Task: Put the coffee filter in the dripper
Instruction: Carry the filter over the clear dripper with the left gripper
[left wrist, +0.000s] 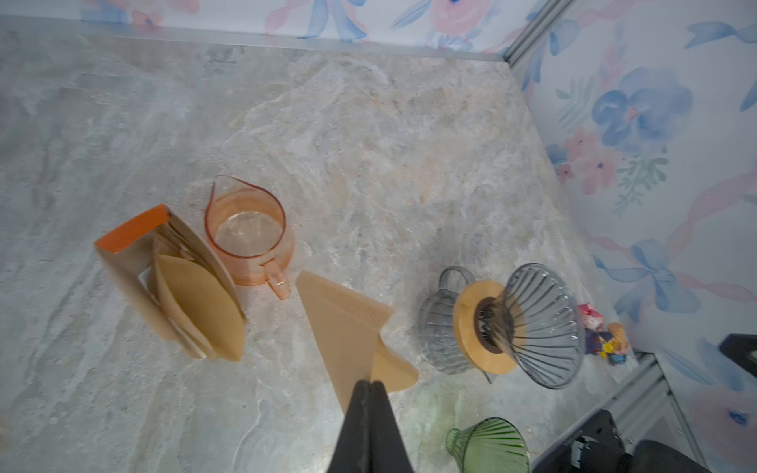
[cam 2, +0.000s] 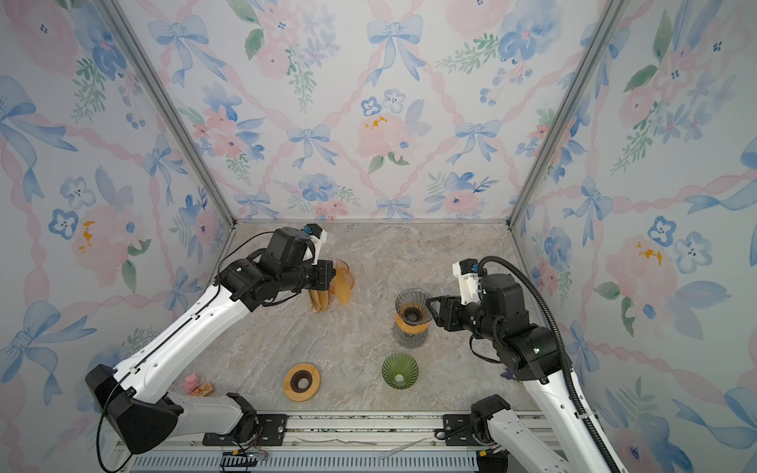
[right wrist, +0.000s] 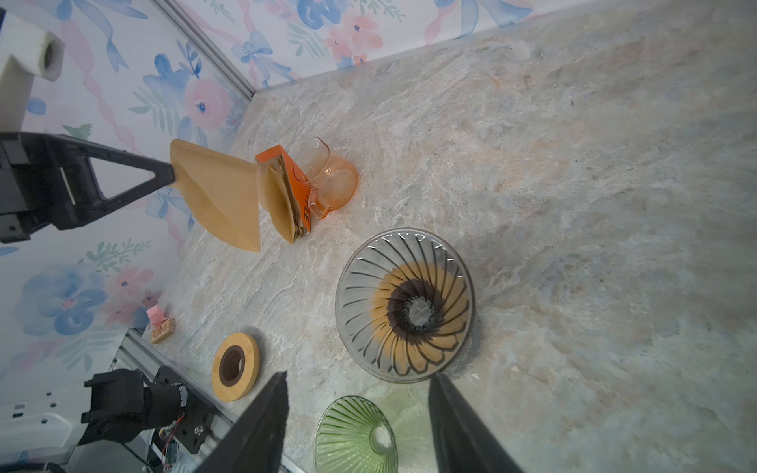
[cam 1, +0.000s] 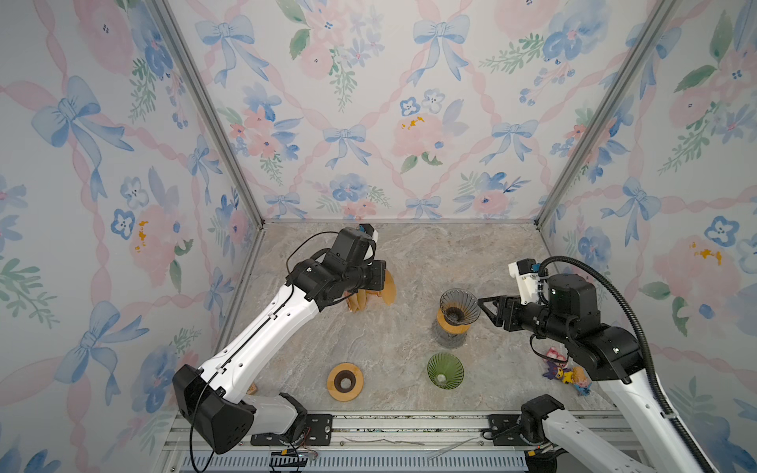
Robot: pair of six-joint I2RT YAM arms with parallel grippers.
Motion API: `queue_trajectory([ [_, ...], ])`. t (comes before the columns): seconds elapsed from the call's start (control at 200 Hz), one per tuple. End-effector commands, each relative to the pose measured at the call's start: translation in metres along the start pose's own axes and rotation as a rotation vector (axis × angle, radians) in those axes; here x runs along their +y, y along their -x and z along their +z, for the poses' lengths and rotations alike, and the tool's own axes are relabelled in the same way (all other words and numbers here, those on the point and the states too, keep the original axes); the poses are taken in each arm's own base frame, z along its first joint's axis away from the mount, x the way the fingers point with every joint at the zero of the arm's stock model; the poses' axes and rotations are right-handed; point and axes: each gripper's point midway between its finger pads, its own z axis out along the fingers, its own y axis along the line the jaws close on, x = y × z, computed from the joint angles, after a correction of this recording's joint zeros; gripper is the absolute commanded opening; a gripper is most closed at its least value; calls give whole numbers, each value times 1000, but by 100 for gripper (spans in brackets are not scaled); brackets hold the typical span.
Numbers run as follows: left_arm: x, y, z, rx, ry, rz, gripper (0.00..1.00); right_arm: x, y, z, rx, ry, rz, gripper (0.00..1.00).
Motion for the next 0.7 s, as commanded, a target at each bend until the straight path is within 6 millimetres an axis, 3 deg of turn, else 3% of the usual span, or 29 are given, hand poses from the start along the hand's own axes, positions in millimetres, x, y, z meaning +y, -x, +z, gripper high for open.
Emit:
queue_trajectory([
  [0.0,-41,5,4,37,-137,-83,0,7,5,-10,-16,-58,-87,55],
  [0.175,-94,12,-3,55,-290,-113,0,1,1,-12,-6,-128,-110,54],
  [0.385,-135,1,-8,130,-409,-90,0,-22,1,-29,-26,-256,-79,55],
  [0.695,-166,-16,31,204,-491,-125,0,-25,-6,-33,-20,-261,-38,56],
])
